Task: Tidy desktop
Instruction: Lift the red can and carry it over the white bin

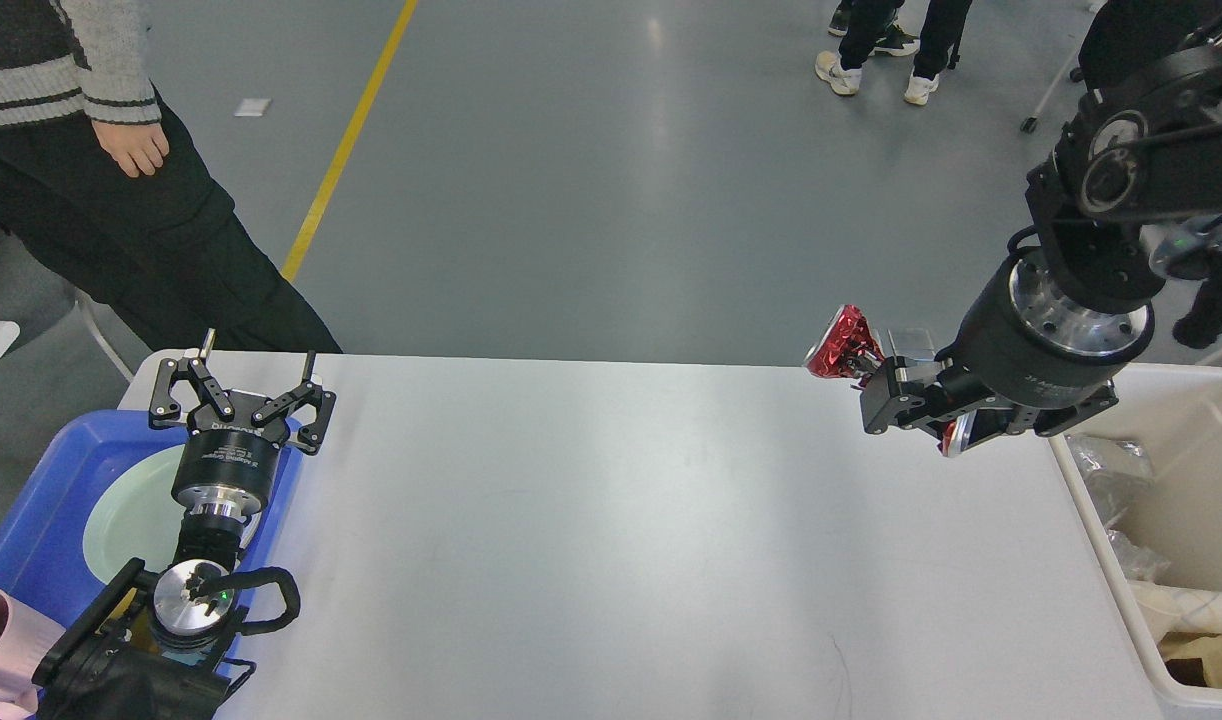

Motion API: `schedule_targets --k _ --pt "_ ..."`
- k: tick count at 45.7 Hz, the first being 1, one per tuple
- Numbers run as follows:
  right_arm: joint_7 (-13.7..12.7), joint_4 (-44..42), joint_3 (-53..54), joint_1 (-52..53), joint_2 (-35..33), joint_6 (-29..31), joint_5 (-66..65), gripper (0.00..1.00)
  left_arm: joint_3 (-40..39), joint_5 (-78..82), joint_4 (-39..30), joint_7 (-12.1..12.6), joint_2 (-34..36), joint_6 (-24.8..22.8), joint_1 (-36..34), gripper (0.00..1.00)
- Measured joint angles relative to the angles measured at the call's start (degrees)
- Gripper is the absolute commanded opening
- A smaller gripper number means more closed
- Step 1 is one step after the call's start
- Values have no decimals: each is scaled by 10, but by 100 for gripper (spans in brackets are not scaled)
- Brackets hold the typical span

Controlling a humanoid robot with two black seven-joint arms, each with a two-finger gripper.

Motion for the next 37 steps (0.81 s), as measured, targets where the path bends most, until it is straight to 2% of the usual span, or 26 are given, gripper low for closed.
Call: schedule_targets --k 9,20,28,37 --pt "1 -13 -14 -24 -10 -32 4 0 0 0 0 0 0 0 0 96" --pt "3 -67 -91 -109 -41 -99 4 0 0 0 0 0 -1 0 0 96" --pt "3 -187 -114 -233 -123 -117 -2 0 0 0 0 0 -1 0 1 96" --pt "3 -384 -79 -426 -179 -119 -4 0 0 0 0 0 -1 0 1 96"
